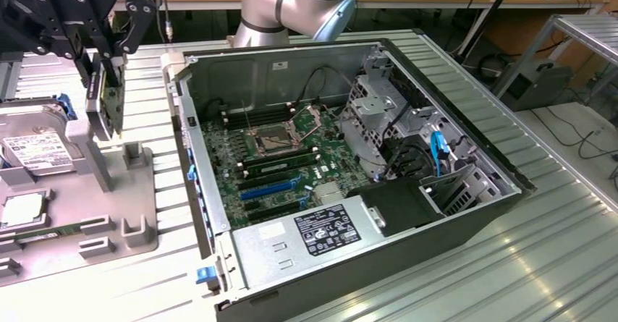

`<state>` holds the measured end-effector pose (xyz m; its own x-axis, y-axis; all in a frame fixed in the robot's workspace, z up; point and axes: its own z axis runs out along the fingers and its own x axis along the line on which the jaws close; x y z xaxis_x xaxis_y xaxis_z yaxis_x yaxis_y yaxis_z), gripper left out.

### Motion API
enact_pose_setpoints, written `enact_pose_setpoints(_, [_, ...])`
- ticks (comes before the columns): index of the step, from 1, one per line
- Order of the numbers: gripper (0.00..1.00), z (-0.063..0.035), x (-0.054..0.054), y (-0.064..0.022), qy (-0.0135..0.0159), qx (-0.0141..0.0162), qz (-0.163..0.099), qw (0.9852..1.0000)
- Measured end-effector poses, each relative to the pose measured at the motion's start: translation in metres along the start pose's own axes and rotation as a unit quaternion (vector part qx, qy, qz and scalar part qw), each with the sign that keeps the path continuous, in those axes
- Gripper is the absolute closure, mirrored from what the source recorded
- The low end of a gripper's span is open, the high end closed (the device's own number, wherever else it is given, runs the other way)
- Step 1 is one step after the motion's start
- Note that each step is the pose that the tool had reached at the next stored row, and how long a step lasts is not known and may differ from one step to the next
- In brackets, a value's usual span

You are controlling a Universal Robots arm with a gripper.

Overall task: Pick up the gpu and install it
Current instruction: 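Pick up the gpu and move the gpu toward the slot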

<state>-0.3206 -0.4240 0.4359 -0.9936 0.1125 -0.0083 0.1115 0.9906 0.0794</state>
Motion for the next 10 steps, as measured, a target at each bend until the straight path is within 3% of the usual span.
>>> enact_pose_setpoints(10, [0.73, 0.0001, -0.0084, 0.0010, 0.0002, -0.0013, 0.000, 1.0000])
